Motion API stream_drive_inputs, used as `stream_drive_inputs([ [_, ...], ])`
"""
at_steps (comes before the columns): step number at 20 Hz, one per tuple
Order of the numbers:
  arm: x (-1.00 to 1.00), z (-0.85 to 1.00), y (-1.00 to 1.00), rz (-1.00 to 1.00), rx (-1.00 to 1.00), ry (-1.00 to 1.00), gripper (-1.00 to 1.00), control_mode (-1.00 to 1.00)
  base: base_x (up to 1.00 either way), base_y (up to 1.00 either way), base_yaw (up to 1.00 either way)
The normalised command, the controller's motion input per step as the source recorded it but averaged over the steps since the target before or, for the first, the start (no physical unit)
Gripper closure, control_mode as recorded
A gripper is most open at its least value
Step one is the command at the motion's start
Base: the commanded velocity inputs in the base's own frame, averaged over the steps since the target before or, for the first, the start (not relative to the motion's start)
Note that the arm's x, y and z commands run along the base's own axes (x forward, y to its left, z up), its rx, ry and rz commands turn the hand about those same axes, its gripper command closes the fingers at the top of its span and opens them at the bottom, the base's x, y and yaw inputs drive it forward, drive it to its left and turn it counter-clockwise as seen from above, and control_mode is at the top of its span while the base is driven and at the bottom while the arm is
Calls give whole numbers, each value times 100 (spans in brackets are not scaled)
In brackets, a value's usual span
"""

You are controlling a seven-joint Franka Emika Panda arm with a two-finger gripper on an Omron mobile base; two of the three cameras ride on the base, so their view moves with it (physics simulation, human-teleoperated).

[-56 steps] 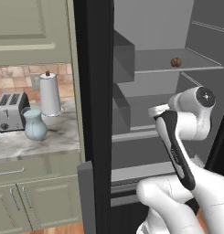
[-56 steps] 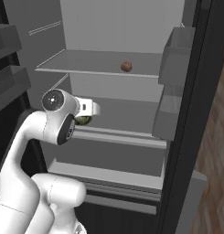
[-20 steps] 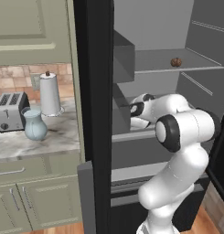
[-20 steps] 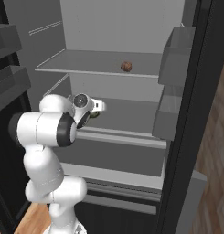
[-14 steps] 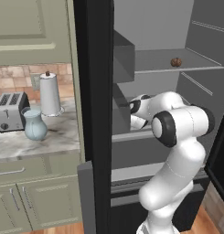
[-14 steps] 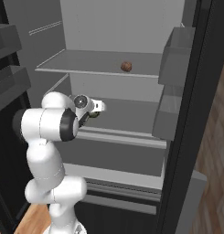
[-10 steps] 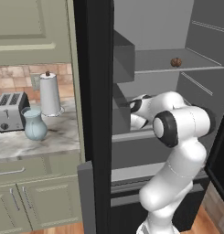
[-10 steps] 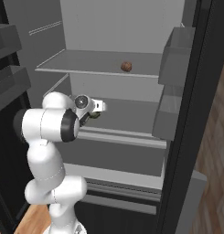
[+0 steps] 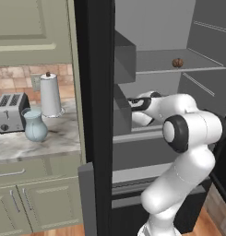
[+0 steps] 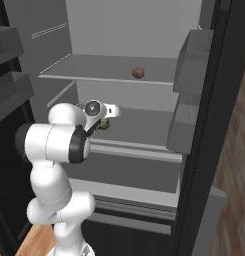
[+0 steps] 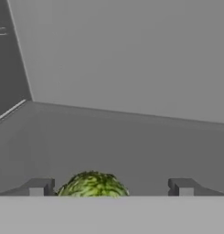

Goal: Move the artichoke and walnut from the top shelf to the second highest shelf to make space. Then, place the pitcher from the counter on the cleared top shelf.

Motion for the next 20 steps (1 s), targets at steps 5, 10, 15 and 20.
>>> stream_drive_inputs([
  [5,-55,33,0,0,-1,14,-100,-100,0,0,0],
  [10,-72,57,0,0,-1,17,-100,-100,0,0,0],
  [15,-52,94,0,0,-4,18,-100,-100,0,0,0],
  [20,-22,100,0,0,-8,26,-100,-100,0,0,0],
])
